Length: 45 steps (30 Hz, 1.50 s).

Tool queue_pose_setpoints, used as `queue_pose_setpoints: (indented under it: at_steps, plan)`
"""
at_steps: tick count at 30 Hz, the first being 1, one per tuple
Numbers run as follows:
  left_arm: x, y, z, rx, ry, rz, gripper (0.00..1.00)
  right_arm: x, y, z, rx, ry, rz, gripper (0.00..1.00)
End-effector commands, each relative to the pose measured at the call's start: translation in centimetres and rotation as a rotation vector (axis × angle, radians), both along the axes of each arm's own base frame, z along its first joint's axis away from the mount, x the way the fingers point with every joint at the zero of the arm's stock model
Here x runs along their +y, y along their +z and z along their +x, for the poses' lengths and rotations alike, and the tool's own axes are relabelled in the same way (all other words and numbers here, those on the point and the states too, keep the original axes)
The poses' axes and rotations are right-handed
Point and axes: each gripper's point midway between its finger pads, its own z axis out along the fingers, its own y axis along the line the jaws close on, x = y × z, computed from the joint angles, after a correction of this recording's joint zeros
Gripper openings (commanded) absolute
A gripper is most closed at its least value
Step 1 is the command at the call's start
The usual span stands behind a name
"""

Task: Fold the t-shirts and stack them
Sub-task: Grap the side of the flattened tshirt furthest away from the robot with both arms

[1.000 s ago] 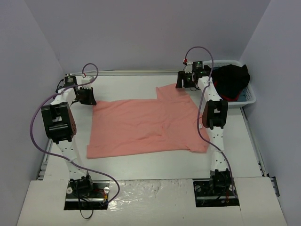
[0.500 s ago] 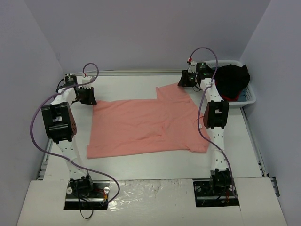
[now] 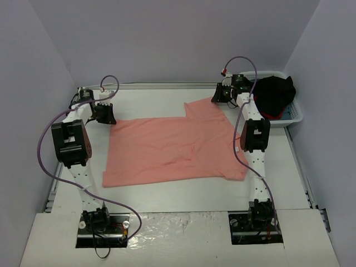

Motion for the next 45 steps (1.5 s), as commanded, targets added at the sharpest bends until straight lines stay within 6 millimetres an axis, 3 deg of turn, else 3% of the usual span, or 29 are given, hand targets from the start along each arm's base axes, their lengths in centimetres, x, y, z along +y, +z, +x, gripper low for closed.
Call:
queue_pose_setpoints:
  at_steps: [1,5,8,13,16,23,30,33,34,36,37,38,40,41,43,44,45]
  plan:
    - [-0.4,1.8,0.7,-0.043,-0.026,-0.003,0.02,-0.7,-3.9,-1.3,0.098,-0.026,-0.044,0.2]
    - [-0.4,1.8,0.8,-0.045,-0.028,-0.005,0.02,-0.9,-4.3,-1.4,0.104,-0.034,-0.064,0.13]
    - [-0.5,1.6,0.9,-0.038,-0.028,-0.016,0.02,-1.1,-4.5,-1.5,0.11,-0.035,-0.077,0.0]
    - [-0.8,1.8,1.0,-0.021,-0.022,-0.044,0.02,-1.4,-3.9,-1.4,0.097,-0.037,-0.089,0.0]
    - [-1.1,2.9,1.5,-0.012,-0.025,-0.061,0.02,-1.7,-2.3,-1.2,0.073,-0.038,-0.098,0.0]
    - [-1.8,7.9,3.3,-0.105,-0.032,-0.135,0.02,-2.5,4.0,-0.2,-0.047,-0.033,-0.116,0.0]
    - [-2.1,10.1,2.3,-0.139,-0.043,-0.152,0.02,-3.2,9.3,-0.5,-0.104,-0.04,-0.065,0.0]
    - [-2.1,10.3,1.5,-0.143,-0.043,-0.16,0.02,-2.9,11.1,-1.1,-0.119,-0.026,-0.049,0.0]
    - [-2.0,9.9,1.0,-0.136,-0.042,-0.169,0.02,-4.6,12.0,-1.3,-0.127,-0.051,-0.046,0.0]
    - [-1.9,10.5,0.8,-0.157,-0.039,-0.164,0.02,-4.7,12.6,-1.8,-0.125,-0.041,-0.032,0.0]
    - [-1.8,10.1,0.3,-0.145,-0.035,-0.169,0.02,-5.0,13.9,-2.1,-0.139,-0.045,-0.028,0.0]
    - [-1.7,10.5,0.0,-0.155,-0.033,-0.171,0.02,-5.2,13.3,-2.7,-0.118,-0.045,-0.026,0.0]
    - [-1.7,10.7,-0.5,-0.152,-0.04,-0.186,0.02,-5.7,14.5,-3.4,-0.122,-0.047,-0.017,0.0]
    - [-1.5,11.1,-0.8,-0.158,-0.04,-0.188,0.02,-5.9,13.6,-4.1,-0.092,-0.046,-0.009,0.0]
    - [-1.3,11.4,-1.3,-0.161,-0.037,-0.194,0.02,-6.2,14.9,-5.1,-0.098,-0.042,0.005,0.0]
    - [-1.1,11.6,-1.9,-0.166,-0.04,-0.191,0.02,-6.6,13.9,-5.9,-0.064,-0.048,0.01,0.0]
    - [-0.9,11.6,-2.1,-0.169,-0.04,-0.187,0.02,-6.7,15.3,-6.5,-0.081,-0.044,0.012,0.0]
